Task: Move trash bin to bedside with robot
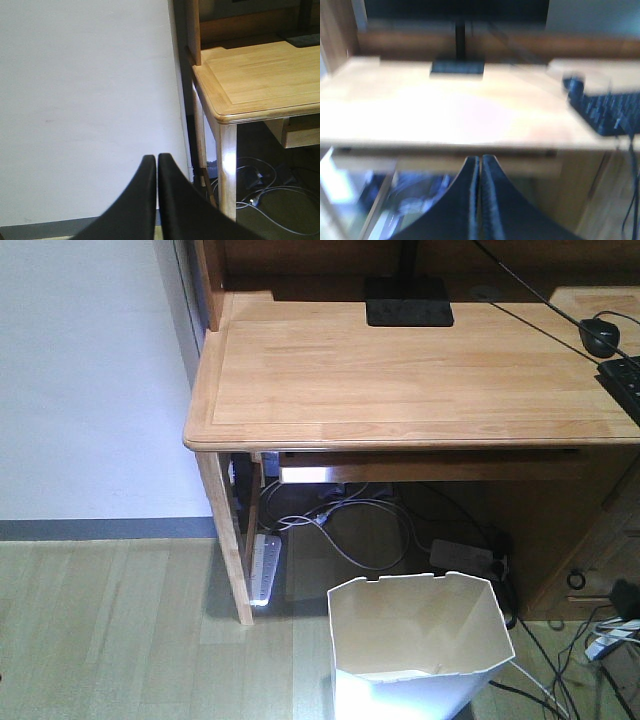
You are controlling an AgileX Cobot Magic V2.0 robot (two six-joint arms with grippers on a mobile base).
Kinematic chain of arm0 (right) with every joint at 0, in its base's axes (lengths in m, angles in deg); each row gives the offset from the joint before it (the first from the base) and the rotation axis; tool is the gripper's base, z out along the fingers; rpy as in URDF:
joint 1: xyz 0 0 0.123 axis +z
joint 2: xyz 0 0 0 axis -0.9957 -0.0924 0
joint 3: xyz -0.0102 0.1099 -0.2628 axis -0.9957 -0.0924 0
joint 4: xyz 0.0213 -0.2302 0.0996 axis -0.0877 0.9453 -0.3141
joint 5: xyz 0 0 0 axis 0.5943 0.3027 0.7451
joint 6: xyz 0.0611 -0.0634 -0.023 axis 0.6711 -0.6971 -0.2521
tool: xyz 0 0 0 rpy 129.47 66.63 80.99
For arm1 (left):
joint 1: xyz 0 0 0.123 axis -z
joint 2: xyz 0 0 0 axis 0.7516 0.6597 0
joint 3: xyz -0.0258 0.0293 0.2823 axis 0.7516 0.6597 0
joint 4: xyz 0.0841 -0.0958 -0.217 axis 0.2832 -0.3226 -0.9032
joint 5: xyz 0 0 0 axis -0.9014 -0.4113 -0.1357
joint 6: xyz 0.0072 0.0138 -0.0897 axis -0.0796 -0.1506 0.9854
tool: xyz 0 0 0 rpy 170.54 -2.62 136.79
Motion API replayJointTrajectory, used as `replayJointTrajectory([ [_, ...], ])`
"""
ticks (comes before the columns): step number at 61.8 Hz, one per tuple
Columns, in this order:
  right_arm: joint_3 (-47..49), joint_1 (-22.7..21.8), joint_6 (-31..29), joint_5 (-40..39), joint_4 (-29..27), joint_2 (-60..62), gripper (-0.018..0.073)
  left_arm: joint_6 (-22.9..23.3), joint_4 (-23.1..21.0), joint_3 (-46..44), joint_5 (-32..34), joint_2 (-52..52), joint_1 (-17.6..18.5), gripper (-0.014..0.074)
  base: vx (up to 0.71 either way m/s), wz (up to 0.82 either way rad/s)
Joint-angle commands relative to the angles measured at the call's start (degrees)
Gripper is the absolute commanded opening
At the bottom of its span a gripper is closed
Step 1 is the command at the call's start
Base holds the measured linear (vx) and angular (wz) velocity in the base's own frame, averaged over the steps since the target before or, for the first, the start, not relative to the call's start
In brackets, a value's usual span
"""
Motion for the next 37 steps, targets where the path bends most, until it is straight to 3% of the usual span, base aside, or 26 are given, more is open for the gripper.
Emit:
replayJointTrajectory([
  [1,6.09,0.05,-0.17,2.0,-1.76,-6.61,-0.0011,0.46,-0.24,1.6,4.23,-0.54,0.34,-0.0006,0.0,0.0],
  [14,12.72,0.1,-0.17,14.25,-2.64,-16.58,-0.0011,0.46,-0.24,1.6,4.23,-0.54,0.34,-0.0006,0.0,0.0],
  [37,12.78,0.1,-0.38,15.22,-2.19,-22.51,0.0,0.46,-0.24,1.6,4.23,-0.54,0.34,-0.0006,0.0,0.0],
])
